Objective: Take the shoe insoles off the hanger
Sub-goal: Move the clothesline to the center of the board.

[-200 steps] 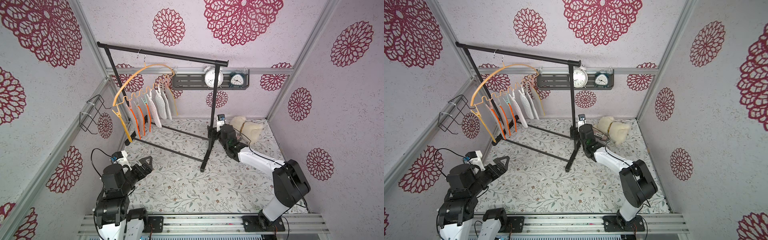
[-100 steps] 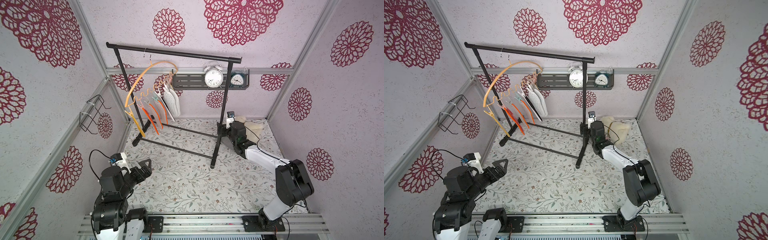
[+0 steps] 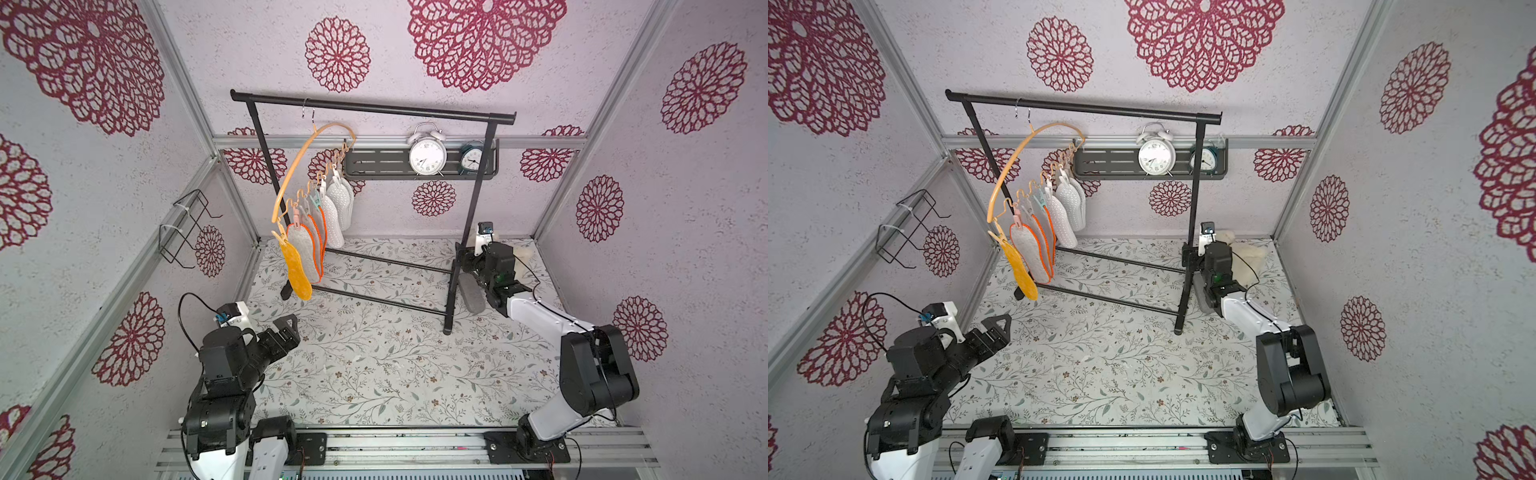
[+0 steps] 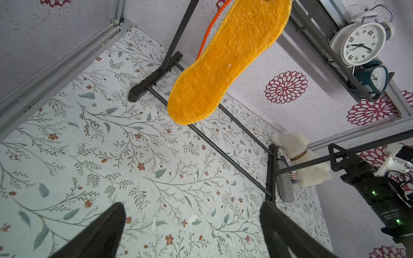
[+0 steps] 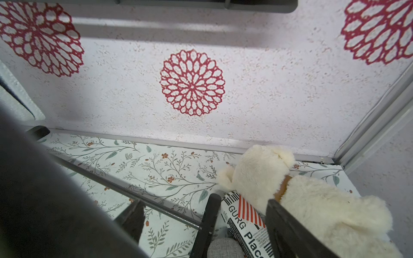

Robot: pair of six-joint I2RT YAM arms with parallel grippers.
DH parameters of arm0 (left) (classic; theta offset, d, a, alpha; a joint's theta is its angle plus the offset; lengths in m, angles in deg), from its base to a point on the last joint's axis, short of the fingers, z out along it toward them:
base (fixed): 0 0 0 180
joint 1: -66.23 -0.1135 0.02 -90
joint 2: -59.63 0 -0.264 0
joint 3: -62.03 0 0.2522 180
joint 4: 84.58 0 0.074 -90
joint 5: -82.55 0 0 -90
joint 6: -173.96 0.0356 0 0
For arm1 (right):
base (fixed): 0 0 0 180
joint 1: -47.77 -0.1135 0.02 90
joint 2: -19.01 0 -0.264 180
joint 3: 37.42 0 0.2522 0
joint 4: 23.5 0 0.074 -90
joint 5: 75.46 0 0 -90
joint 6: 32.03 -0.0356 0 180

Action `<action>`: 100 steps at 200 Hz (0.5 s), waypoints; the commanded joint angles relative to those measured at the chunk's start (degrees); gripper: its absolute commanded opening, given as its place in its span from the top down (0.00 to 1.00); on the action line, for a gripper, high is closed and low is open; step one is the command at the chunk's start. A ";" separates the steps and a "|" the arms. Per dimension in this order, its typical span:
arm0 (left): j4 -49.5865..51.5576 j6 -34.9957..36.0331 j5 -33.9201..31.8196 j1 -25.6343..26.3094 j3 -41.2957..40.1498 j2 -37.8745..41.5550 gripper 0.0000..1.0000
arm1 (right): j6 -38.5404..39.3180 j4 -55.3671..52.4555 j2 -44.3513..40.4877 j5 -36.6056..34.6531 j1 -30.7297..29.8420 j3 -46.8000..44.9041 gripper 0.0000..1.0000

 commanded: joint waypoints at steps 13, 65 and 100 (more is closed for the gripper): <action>-2.90 1.90 0.92 -0.18 0.51 -1.22 0.03 | -0.46 2.29 -2.68 1.09 4.45 0.67 0.13; -7.38 4.61 3.34 -0.18 0.21 -4.28 0.02 | -0.96 2.09 -3.19 3.05 7.30 0.72 0.12; -13.89 6.82 3.86 -0.18 -0.90 -8.02 0.02 | -2.80 1.75 -4.25 6.65 10.83 0.20 0.12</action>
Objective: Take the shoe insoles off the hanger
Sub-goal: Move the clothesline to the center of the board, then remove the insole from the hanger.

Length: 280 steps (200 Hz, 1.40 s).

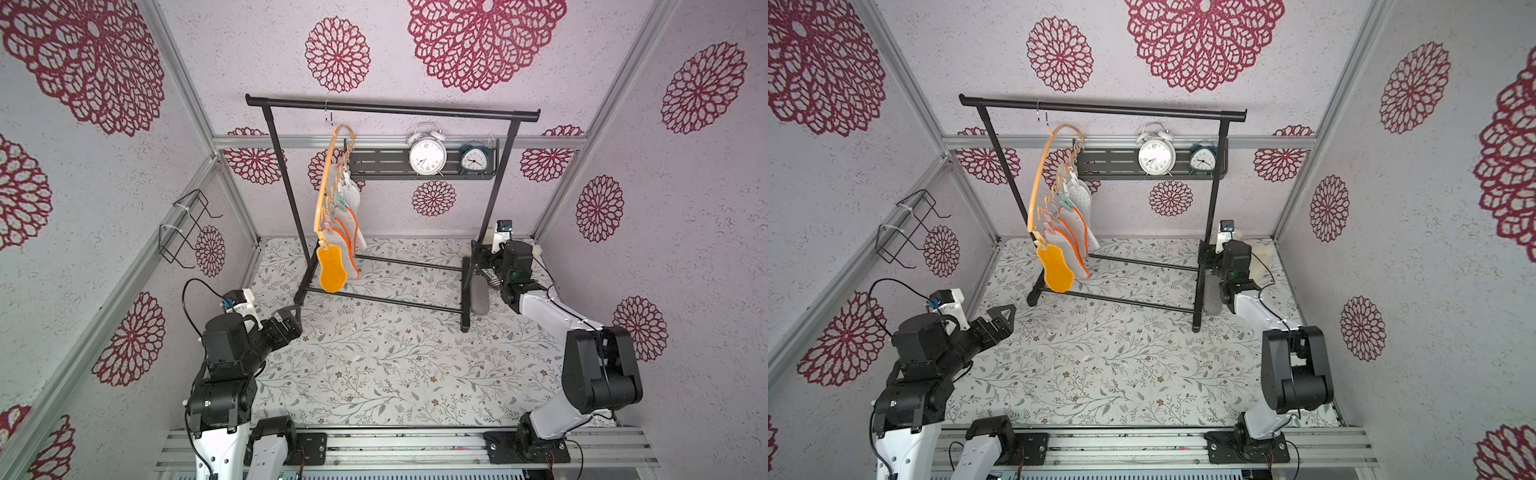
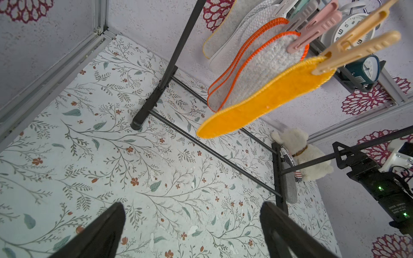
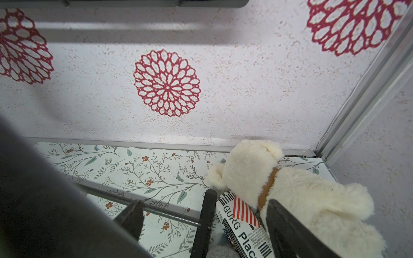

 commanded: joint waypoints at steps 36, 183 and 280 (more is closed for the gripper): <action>-14.79 4.82 4.26 -0.13 -1.23 -6.83 0.02 | -2.43 1.79 -7.78 10.53 4.15 -2.86 0.15; -30.82 22.87 21.76 9.86 0.18 -24.60 0.00 | -18.94 -10.03 -28.53 21.77 -6.16 -21.04 0.19; -38.77 26.14 24.28 12.69 3.44 -33.69 0.05 | -19.79 -8.07 -21.90 22.30 -12.91 -15.93 0.21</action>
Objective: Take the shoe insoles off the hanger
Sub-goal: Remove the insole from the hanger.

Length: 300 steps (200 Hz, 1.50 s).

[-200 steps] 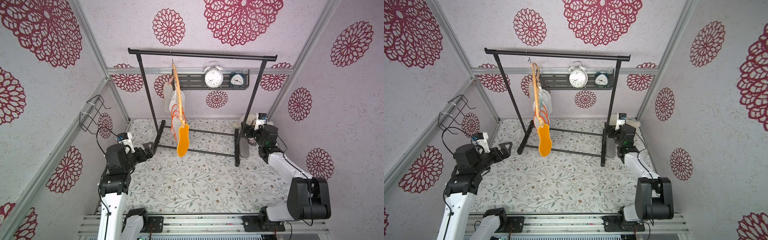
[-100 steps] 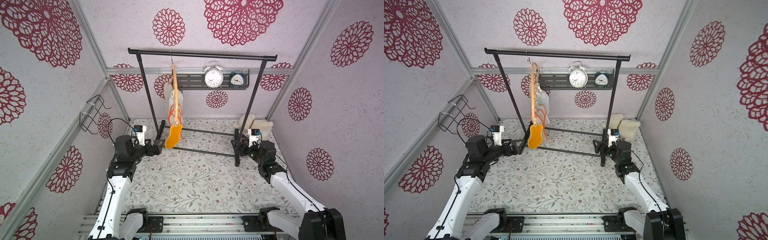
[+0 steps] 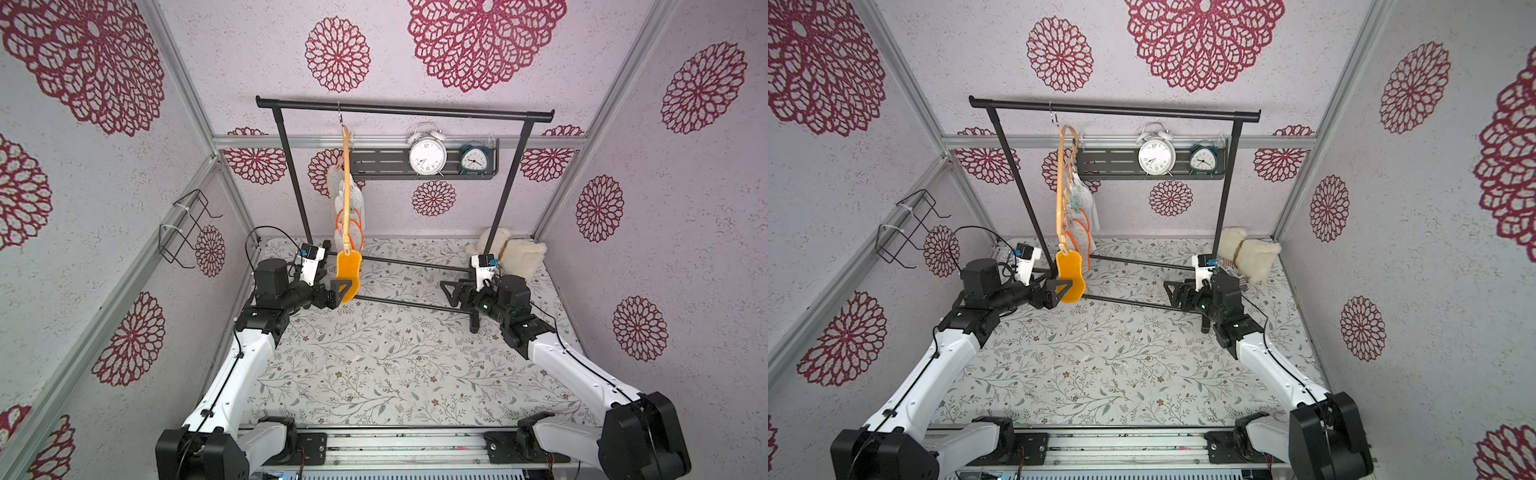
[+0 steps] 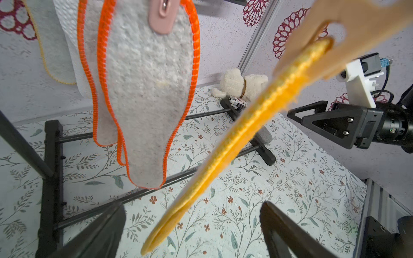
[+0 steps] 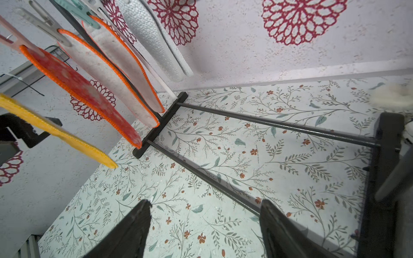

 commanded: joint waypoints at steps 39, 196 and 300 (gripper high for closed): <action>-2.29 4.60 4.46 4.25 2.36 -3.96 0.06 | -0.34 2.50 2.14 4.02 -0.36 2.41 0.22; -16.35 -1.65 -3.61 13.66 1.44 -12.11 0.34 | 0.91 4.25 6.52 9.14 -0.55 7.68 0.28; -39.16 -12.76 -8.77 13.66 -10.19 -7.80 0.56 | -1.54 7.18 9.96 10.78 -1.48 10.85 0.29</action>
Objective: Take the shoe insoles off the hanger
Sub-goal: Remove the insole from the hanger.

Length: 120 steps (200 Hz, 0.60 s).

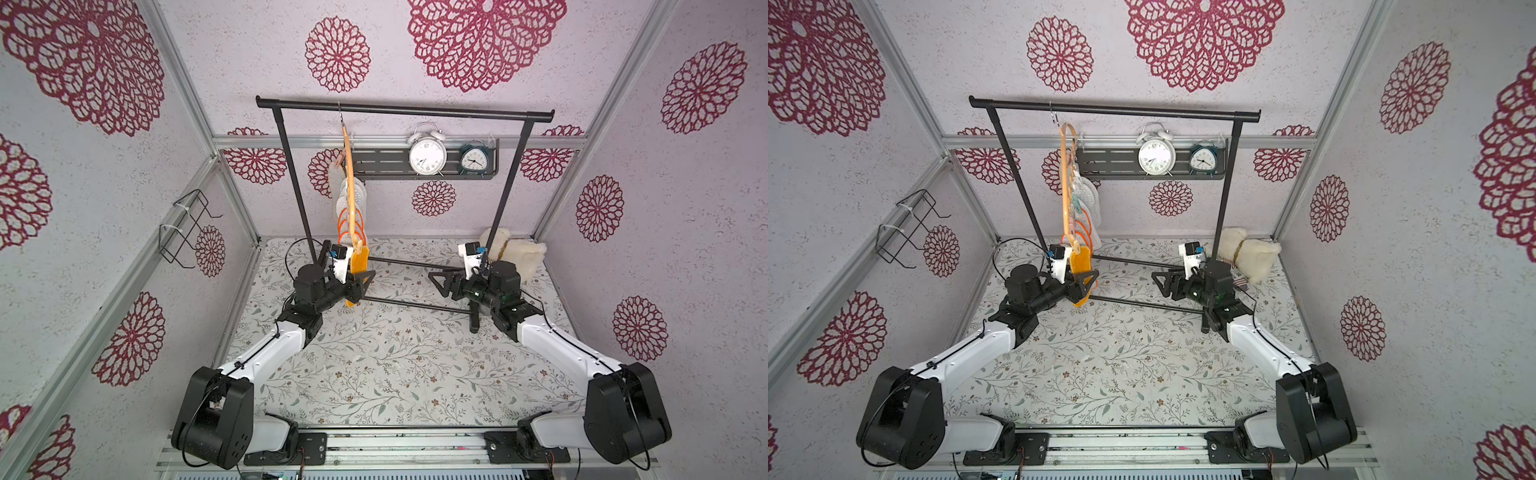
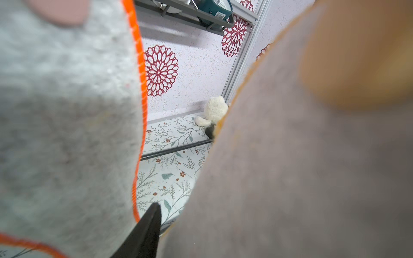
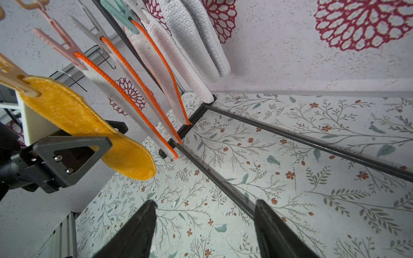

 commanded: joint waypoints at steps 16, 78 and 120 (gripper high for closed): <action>-2.41 -0.25 1.32 0.15 -1.92 4.43 0.61 | -0.95 3.32 1.88 1.95 -0.86 4.12 0.29; -1.21 -0.27 1.17 0.08 -4.14 8.45 0.51 | -2.80 6.70 5.76 2.94 -2.01 7.80 0.30; -2.85 0.96 0.26 -0.01 -8.08 10.42 0.54 | -3.73 7.82 7.51 2.94 -2.92 9.68 0.31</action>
